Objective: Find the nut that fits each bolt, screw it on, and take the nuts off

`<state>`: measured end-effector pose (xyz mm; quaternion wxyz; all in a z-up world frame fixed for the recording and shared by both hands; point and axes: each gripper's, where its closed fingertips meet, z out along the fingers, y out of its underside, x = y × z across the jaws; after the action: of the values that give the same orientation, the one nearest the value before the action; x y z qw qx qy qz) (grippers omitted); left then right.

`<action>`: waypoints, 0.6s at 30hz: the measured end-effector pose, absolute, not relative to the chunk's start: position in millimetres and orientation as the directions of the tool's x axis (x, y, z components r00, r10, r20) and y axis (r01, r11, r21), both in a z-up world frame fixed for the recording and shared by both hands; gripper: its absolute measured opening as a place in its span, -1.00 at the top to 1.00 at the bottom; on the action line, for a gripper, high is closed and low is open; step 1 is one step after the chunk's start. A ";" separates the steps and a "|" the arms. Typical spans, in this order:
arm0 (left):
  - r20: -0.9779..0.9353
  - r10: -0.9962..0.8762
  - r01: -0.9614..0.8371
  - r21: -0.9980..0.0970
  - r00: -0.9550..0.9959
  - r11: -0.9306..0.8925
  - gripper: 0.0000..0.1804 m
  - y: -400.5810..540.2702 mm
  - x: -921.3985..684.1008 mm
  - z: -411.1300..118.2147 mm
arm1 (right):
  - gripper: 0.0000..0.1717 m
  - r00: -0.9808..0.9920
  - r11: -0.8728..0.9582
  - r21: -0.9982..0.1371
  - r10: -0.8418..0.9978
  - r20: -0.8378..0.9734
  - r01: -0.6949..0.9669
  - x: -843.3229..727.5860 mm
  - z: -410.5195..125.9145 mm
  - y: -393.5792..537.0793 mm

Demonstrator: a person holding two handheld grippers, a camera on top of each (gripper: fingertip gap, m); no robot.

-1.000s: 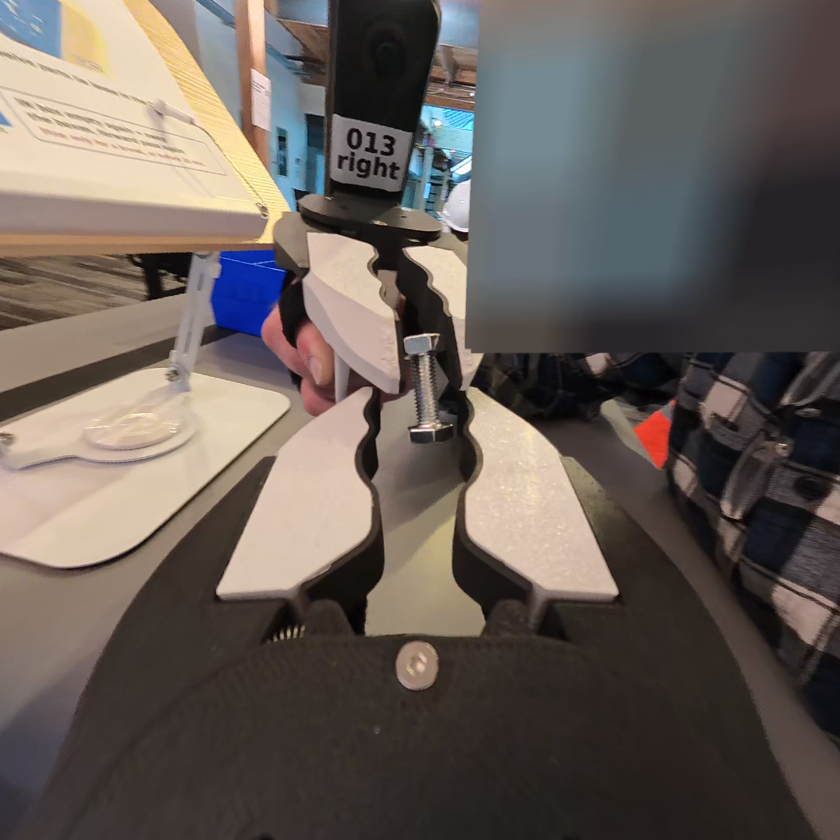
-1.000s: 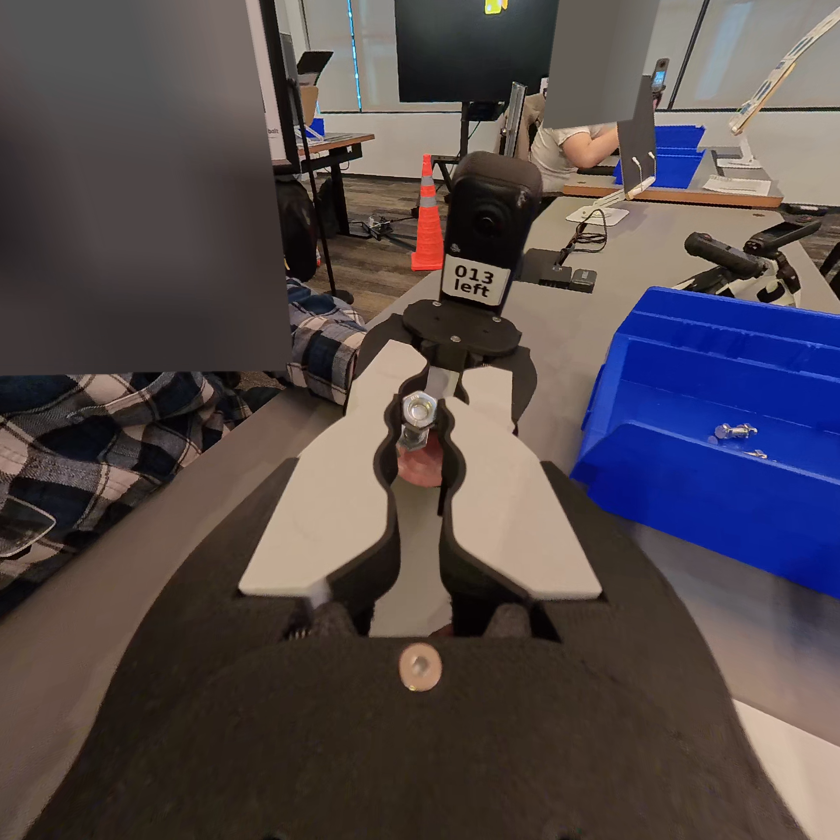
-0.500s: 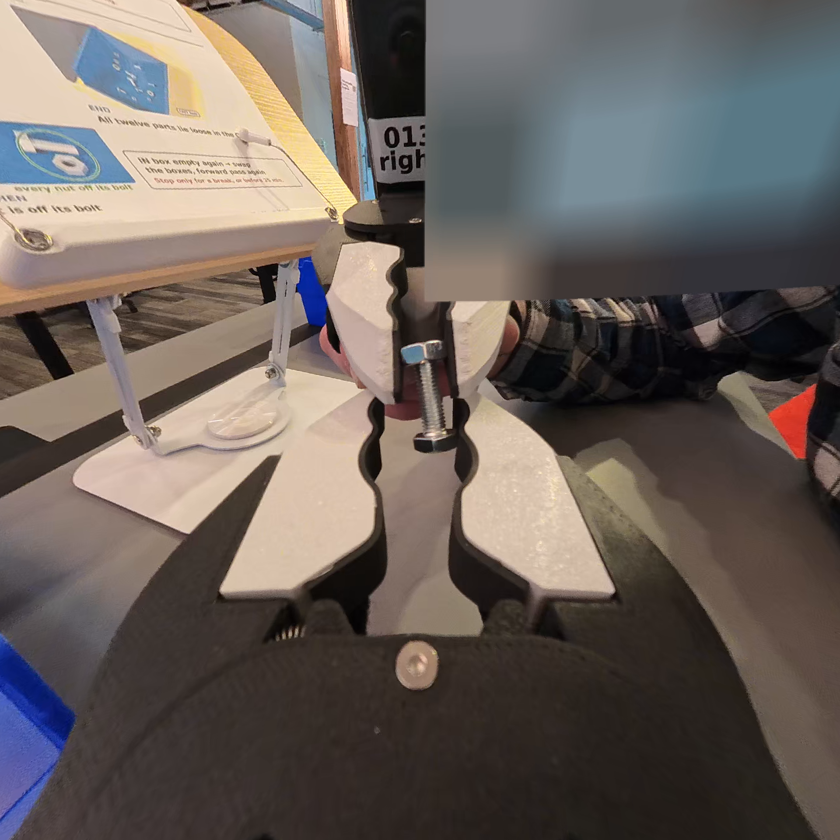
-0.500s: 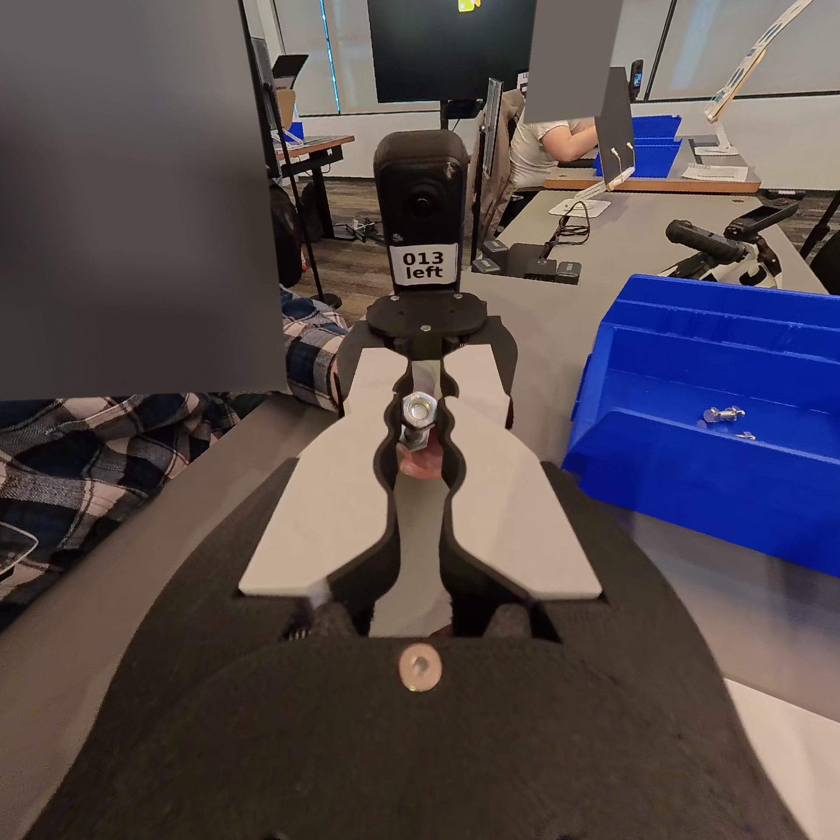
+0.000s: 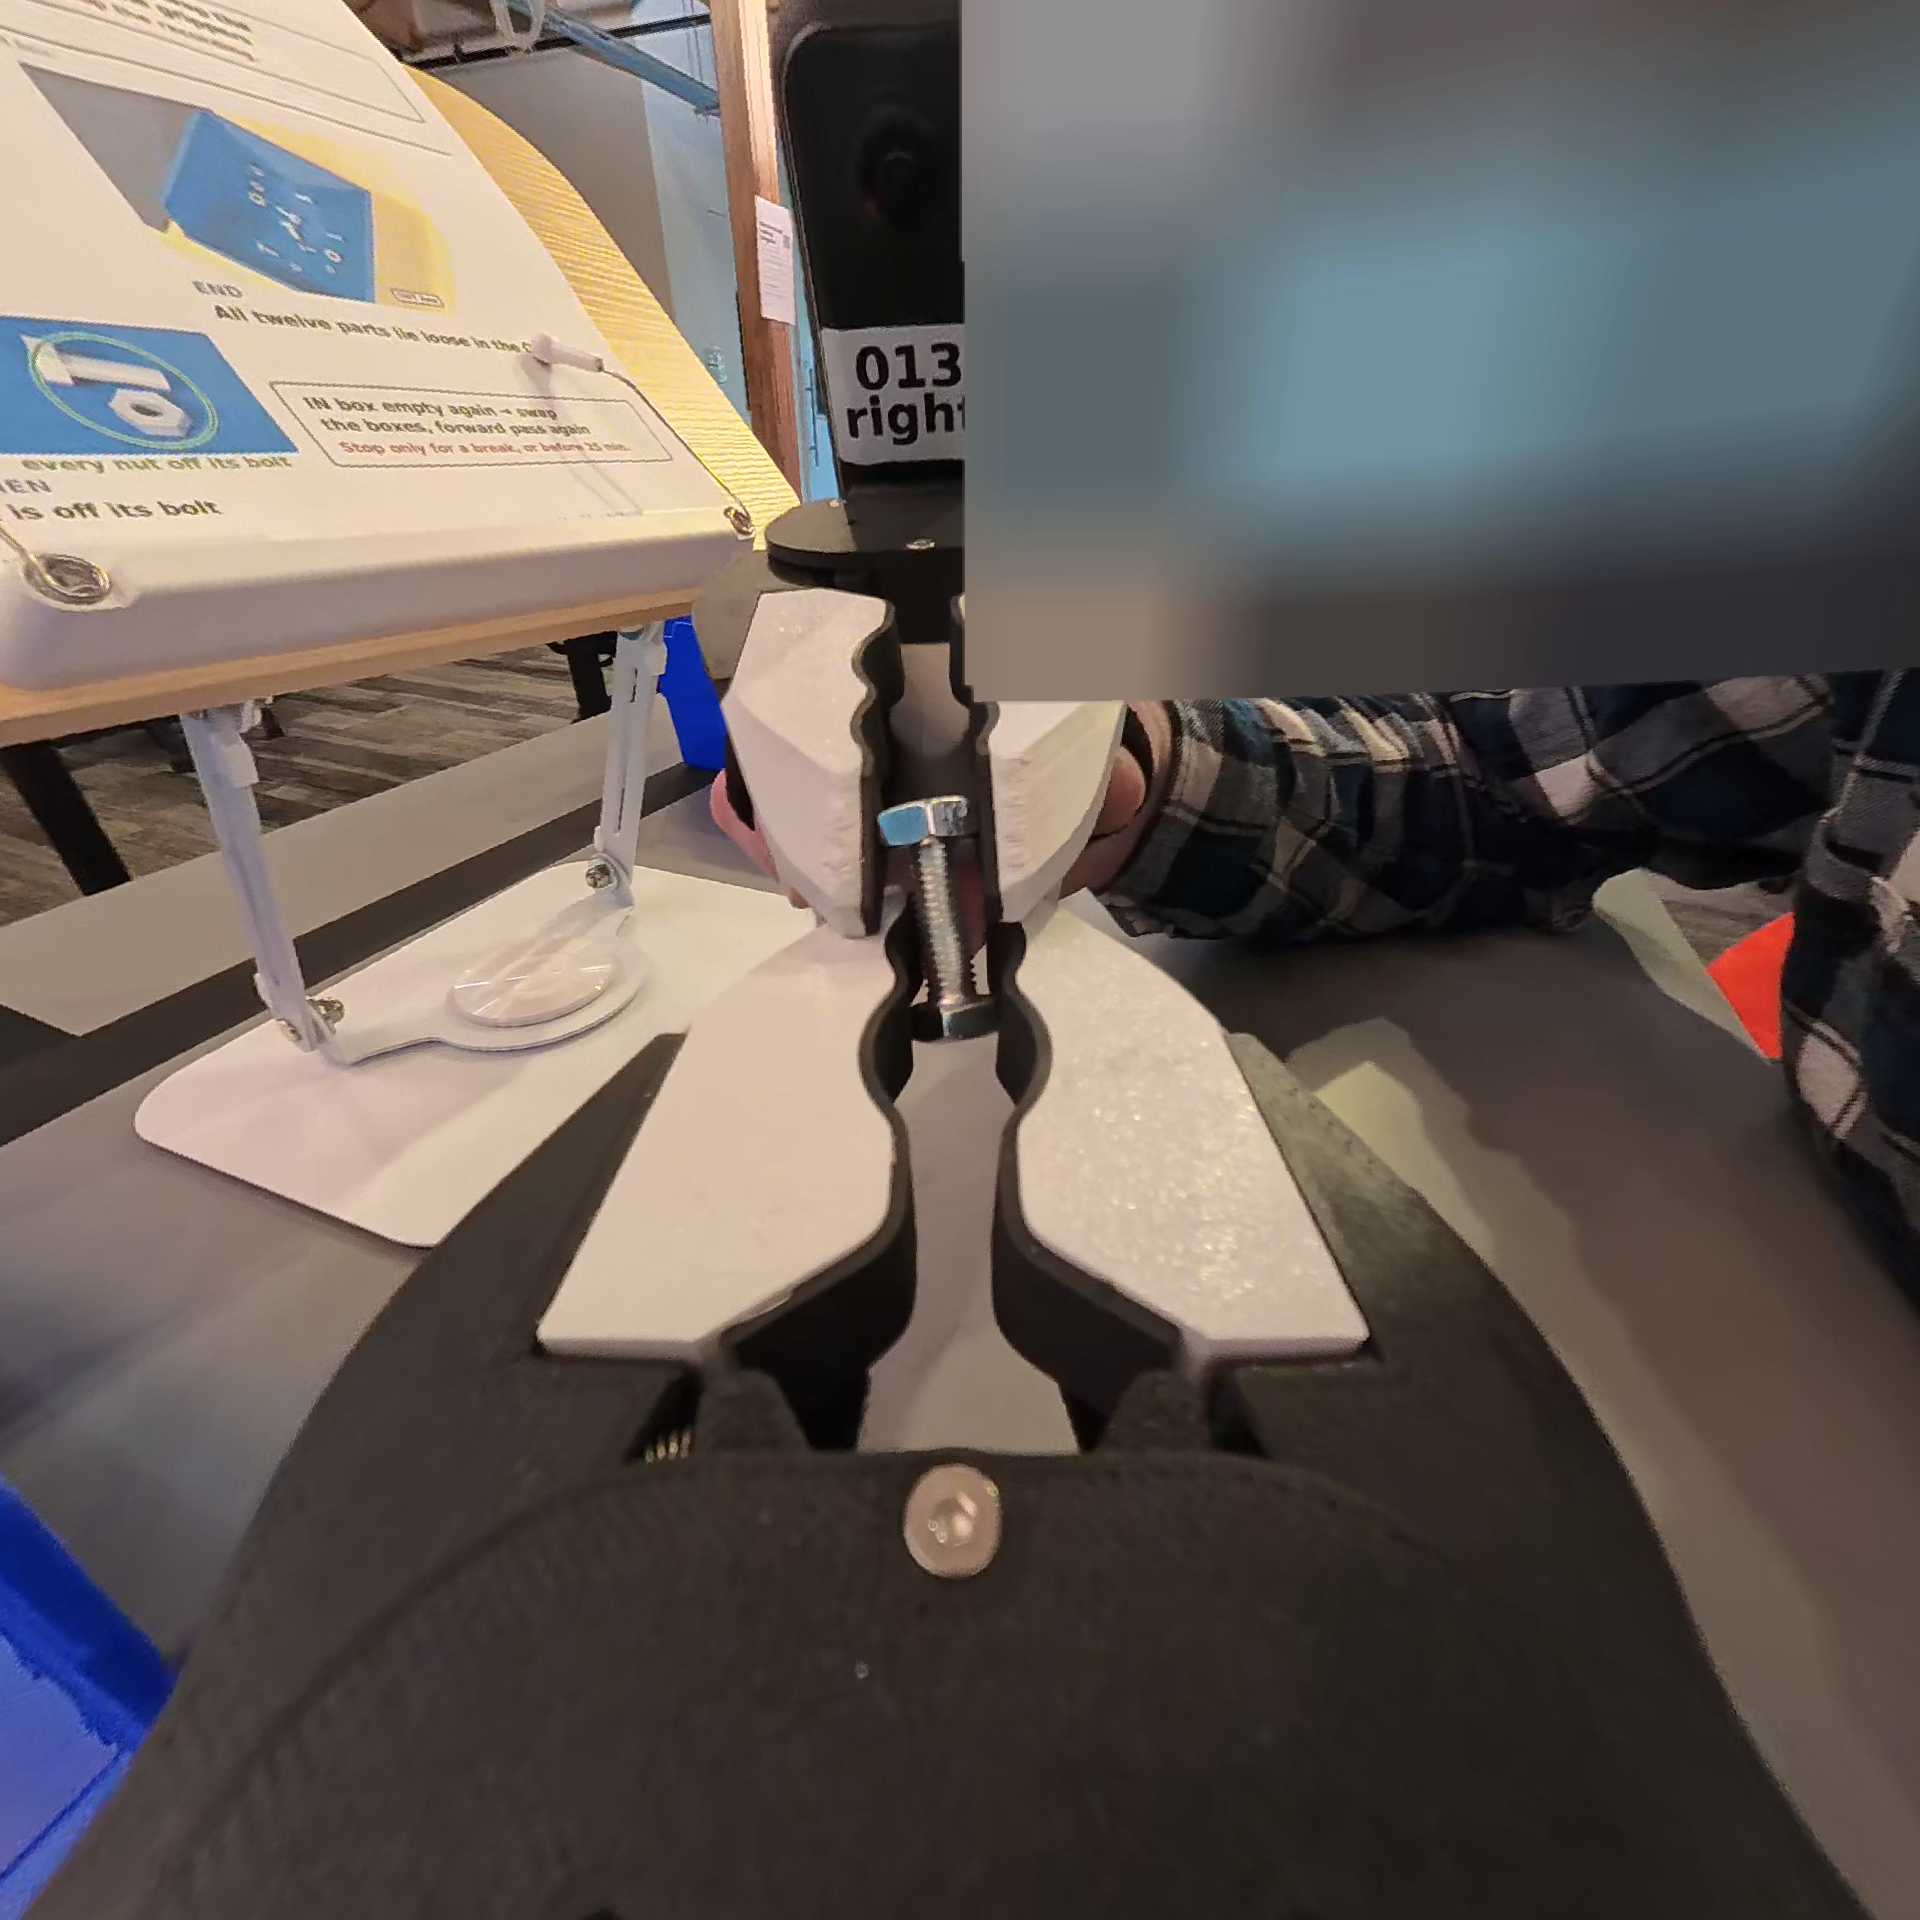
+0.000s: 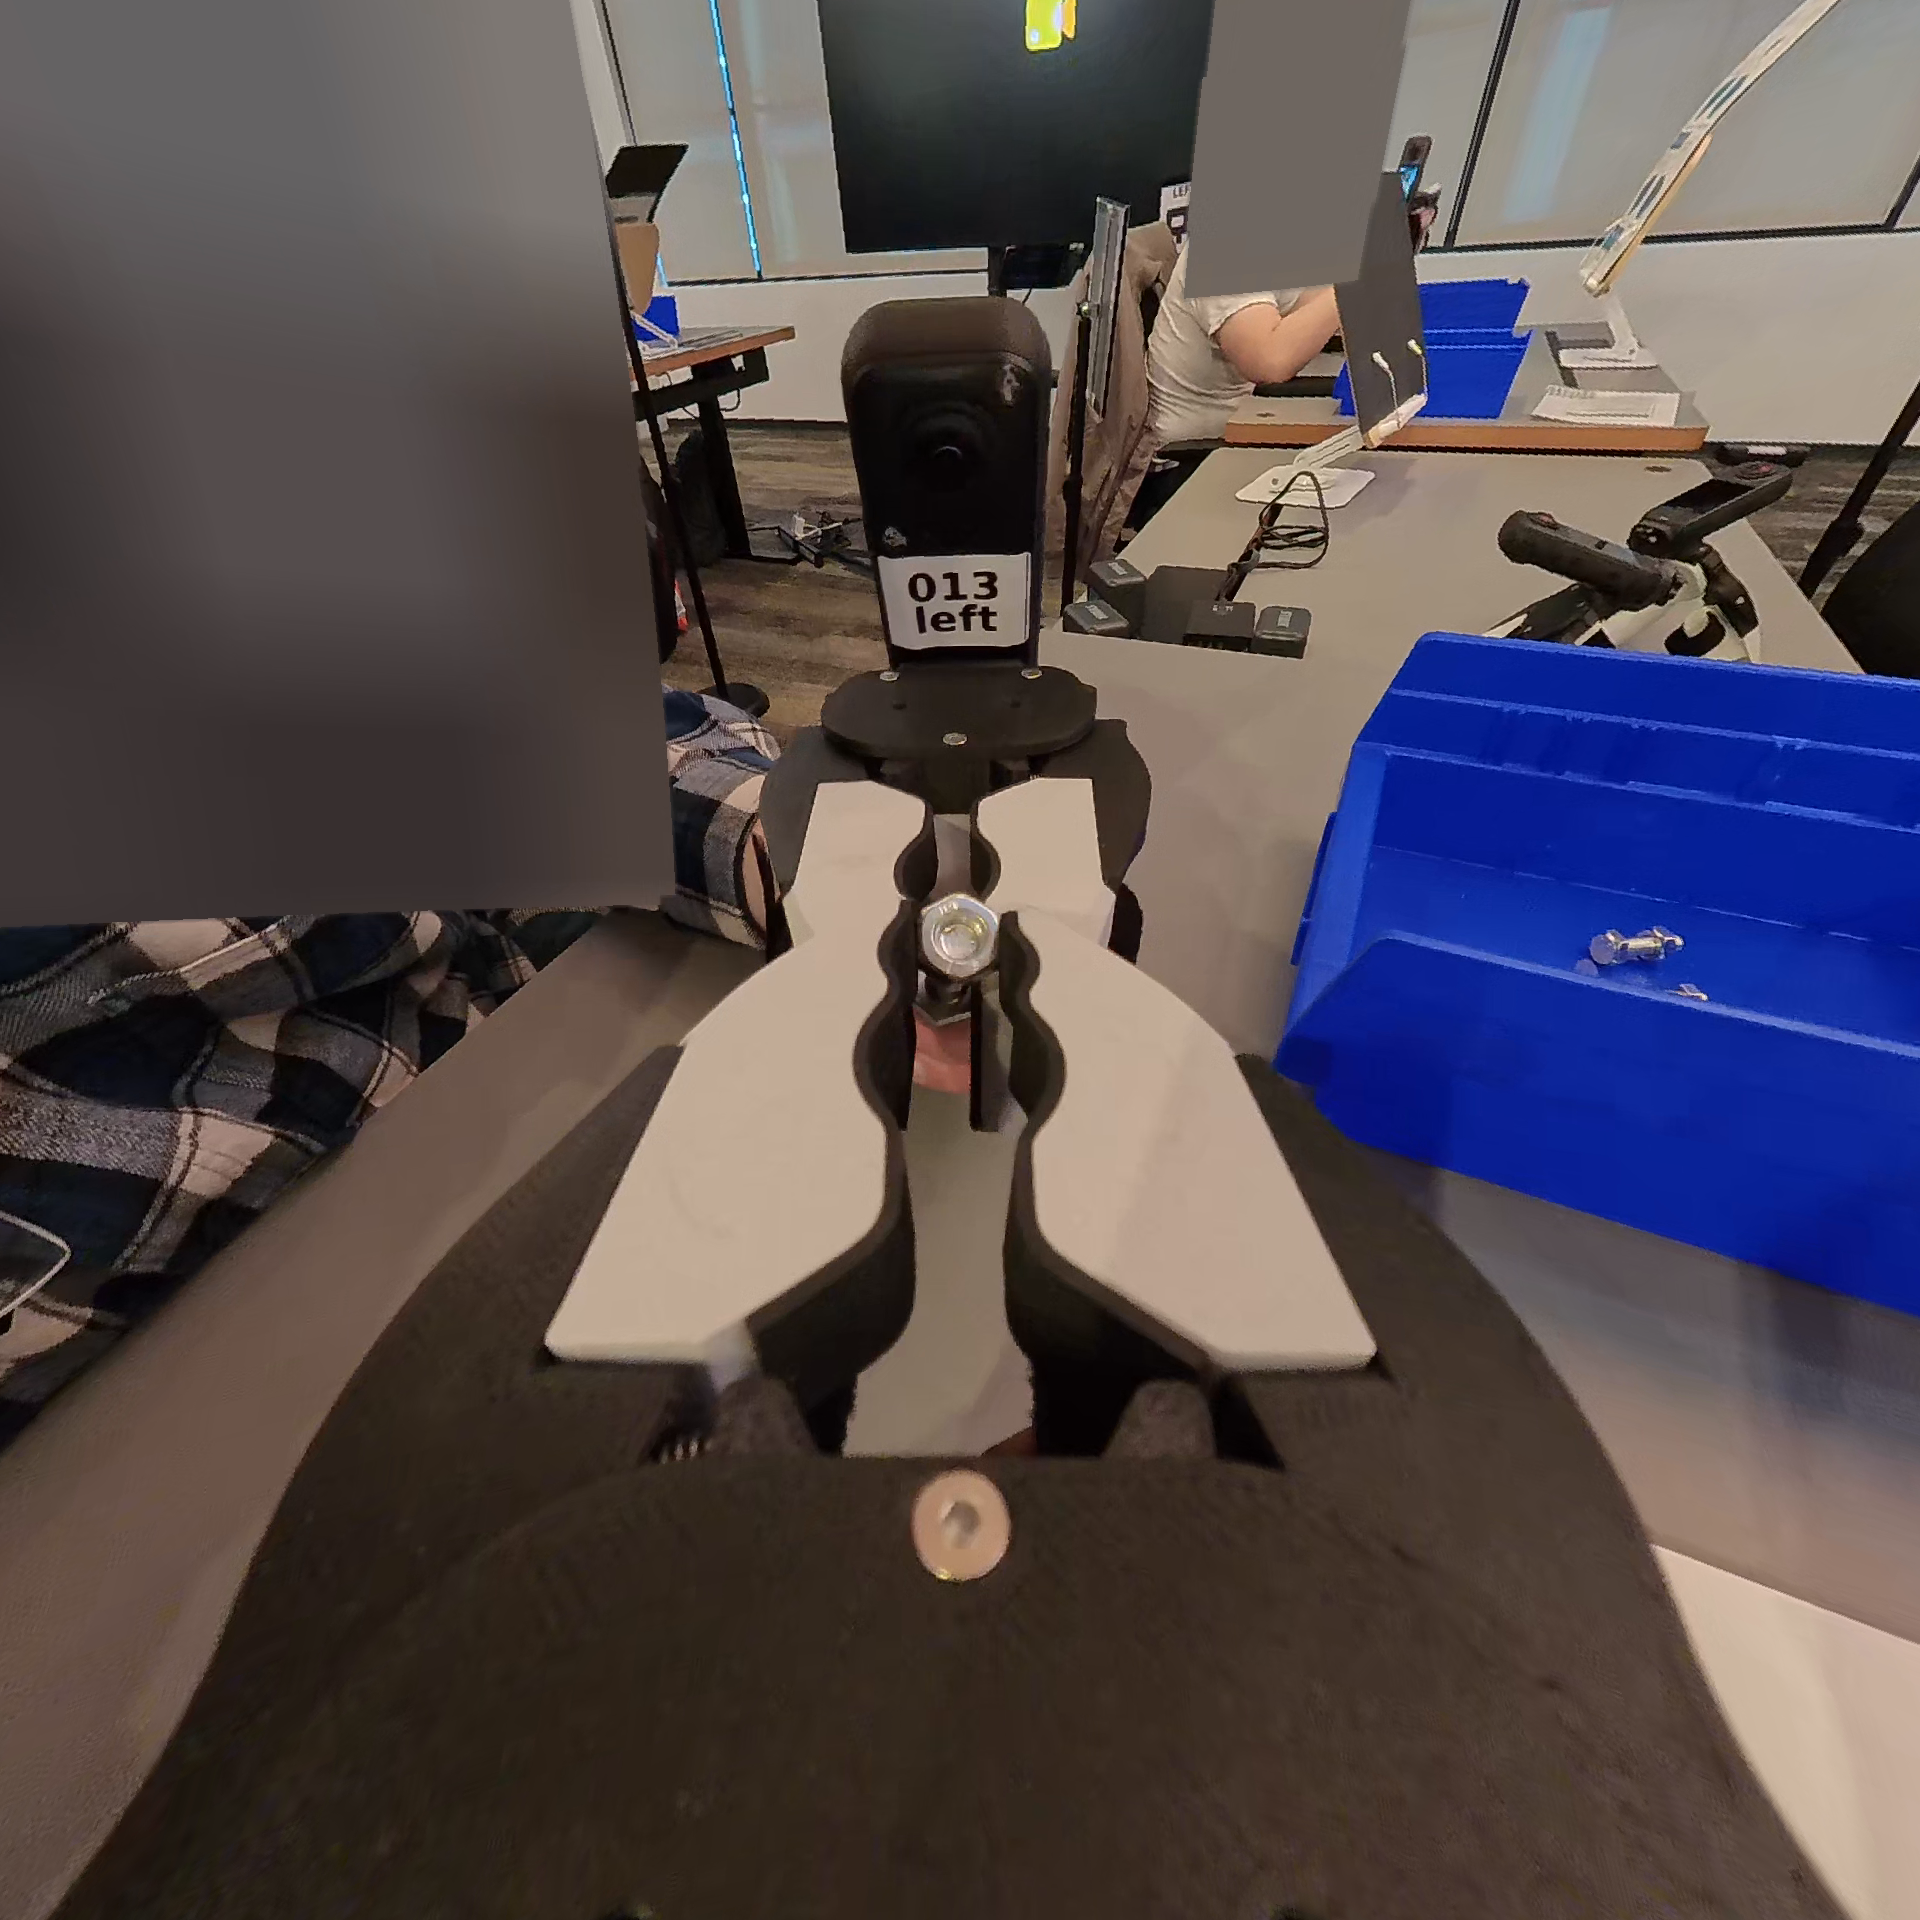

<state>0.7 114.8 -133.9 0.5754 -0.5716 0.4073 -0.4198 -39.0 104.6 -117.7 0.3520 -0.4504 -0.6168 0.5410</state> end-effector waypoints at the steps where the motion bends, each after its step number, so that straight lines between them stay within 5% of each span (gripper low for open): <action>1: 0.017 -0.951 0.018 -1.000 0.310 -0.012 0.89 114.4 0.7 -134.0 | 0.82 -0.349 0.009 -0.985 0.936 -0.053 0.174 -38.8 -118.0 104.7; 10: 0.288 -0.957 0.093 -0.954 0.030 -0.285 0.89 95.1 3.2 -132.8 | 0.82 -0.380 0.083 -0.982 0.925 0.012 0.171 -37.0 -119.9 97.3; 18: 0.339 -0.936 0.079 -0.935 -0.091 -0.346 0.89 82.5 7.9 -133.4 | 0.82 -0.412 0.213 -0.962 0.902 0.127 0.170 -33.8 -120.5 86.4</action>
<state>7.9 82.5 -133.4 0.4087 -0.5363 0.3999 -0.6209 -33.8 86.4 -120.5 0.3744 -0.3923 -0.6830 0.4893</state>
